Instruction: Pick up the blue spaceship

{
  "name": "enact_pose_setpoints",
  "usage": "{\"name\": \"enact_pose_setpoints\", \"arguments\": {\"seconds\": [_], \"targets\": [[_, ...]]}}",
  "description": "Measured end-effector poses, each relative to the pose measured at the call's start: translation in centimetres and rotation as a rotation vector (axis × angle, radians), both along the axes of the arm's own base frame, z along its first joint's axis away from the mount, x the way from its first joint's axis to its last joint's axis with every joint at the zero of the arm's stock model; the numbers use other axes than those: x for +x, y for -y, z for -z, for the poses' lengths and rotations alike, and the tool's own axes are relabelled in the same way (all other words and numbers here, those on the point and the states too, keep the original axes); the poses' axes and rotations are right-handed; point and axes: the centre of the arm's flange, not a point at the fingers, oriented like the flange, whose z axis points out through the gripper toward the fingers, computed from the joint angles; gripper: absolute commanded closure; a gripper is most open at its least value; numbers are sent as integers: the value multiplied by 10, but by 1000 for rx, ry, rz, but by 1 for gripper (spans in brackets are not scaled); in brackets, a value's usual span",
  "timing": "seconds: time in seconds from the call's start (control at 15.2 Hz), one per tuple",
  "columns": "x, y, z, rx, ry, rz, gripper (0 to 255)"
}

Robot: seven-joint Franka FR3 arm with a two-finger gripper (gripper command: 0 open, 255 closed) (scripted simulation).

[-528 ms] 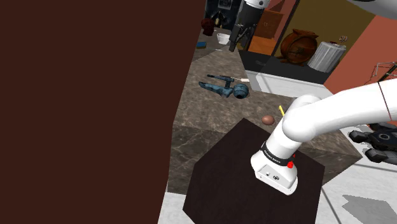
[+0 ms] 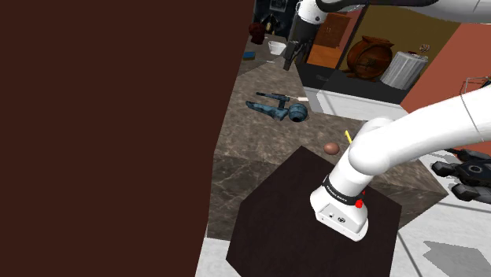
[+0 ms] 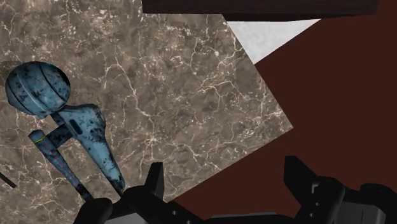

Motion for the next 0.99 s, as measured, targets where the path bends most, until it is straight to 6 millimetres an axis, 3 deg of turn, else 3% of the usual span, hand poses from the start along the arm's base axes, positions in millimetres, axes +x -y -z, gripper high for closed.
{"name": "enact_pose_setpoints", "arguments": {"seconds": [0.99], "targets": [[75,151,109,21,-57,-135,0]]}}
